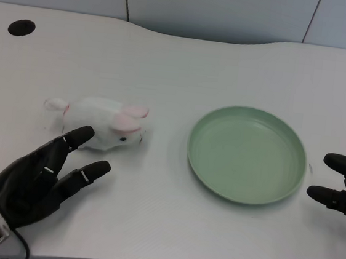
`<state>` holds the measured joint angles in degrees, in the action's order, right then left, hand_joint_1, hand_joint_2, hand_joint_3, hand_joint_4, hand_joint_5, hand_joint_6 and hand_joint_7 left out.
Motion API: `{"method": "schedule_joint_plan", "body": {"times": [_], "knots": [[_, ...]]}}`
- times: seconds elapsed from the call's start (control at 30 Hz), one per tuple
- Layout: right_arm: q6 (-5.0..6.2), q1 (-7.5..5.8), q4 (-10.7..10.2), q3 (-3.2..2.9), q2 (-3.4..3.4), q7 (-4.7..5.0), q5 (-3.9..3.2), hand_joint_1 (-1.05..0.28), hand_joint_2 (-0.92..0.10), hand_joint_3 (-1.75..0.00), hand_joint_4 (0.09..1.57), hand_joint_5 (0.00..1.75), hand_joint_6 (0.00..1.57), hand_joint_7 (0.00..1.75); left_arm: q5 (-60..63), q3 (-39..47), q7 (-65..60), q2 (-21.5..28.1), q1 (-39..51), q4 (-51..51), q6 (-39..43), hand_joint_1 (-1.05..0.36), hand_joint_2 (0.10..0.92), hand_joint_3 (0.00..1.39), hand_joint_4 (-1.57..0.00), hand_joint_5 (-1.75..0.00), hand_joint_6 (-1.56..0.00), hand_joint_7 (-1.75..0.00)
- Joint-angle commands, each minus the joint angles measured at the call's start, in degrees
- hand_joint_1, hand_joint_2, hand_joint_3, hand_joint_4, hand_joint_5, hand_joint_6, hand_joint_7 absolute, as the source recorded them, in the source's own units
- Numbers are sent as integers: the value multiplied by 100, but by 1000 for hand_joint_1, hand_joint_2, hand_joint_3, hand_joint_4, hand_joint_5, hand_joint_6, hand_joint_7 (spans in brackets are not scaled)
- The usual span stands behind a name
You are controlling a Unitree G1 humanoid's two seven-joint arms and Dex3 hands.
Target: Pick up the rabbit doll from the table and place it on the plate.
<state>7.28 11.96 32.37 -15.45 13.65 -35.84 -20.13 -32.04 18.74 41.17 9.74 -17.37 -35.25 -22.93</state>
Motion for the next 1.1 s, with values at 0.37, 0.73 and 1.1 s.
{"method": "schedule_joint_plan", "body": {"times": [0.37,0.73,1.1], "knots": [[-50,25,-50,-15,52,74,-13,-343,-921,-190,1034,3,896,1,90,-14,-342,54,-32,98,10,-481,921,497,-164,-1589,-233,-1120],[-2,56,29,-21,45,34,-29,-338,-921,-193,1030,5,897,3,180,-67,-692,50,32,355,-85,-464,921,511,-293,-1746,-166,-1563],[-42,66,-2,19,-5,189,38,-350,-921,-185,1039,8,909,7,2431,-1083,-1211,339,566,1487,3257,-479,921,243,-390,-1371,-392,-1024]]}}
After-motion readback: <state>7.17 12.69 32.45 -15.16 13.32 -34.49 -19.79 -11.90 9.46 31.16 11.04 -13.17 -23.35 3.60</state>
